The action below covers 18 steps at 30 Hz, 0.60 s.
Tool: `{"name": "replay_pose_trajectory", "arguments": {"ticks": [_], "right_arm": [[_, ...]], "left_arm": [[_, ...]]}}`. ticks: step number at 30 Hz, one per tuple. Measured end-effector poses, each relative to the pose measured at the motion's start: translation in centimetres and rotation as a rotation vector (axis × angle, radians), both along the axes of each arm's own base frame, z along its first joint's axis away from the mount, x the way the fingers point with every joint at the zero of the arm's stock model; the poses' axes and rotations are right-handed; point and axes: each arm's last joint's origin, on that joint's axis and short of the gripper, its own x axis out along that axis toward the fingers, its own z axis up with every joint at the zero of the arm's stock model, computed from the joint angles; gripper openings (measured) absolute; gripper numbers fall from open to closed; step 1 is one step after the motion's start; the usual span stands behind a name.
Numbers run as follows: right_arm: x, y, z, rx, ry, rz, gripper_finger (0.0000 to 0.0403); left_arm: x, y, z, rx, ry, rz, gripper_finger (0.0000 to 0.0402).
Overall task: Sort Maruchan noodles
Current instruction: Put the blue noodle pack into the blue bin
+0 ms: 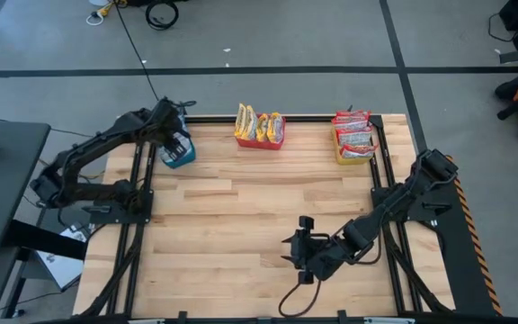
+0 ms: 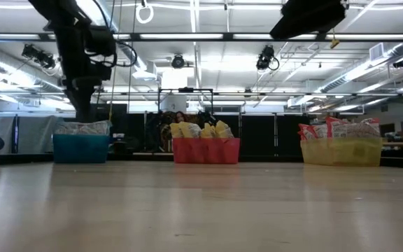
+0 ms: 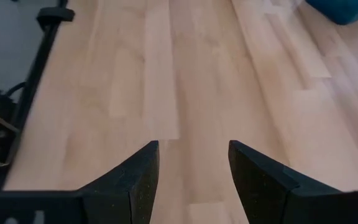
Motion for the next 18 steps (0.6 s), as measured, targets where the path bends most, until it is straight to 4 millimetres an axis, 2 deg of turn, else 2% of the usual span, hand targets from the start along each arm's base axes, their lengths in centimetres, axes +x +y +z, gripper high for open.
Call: {"name": "replay_pose_trajectory", "arguments": {"ticks": [7,12,15,18], "right_arm": [[-1.0,1.4,0.0,0.030,-0.009,0.015,0.0199],[-1.2,1.5,0.0,0.013,-0.018,0.009,0.0199],[-1.2,1.5,0.0,0.006,-0.012,0.009,0.0199],[-1.2,1.4,-0.1,-0.018,-0.005,0.024,0.0199]], "left_arm": [[1.6,1.1,-2.7,-0.142,0.021,0.006,0.0172],[2.5,2.0,-4.5,-0.097,0.167,0.038,0.0171],[2.4,2.2,-4.9,-0.060,0.230,0.076,0.0171],[2.0,2.0,-4.2,-0.015,0.239,0.103,0.0171]]}}
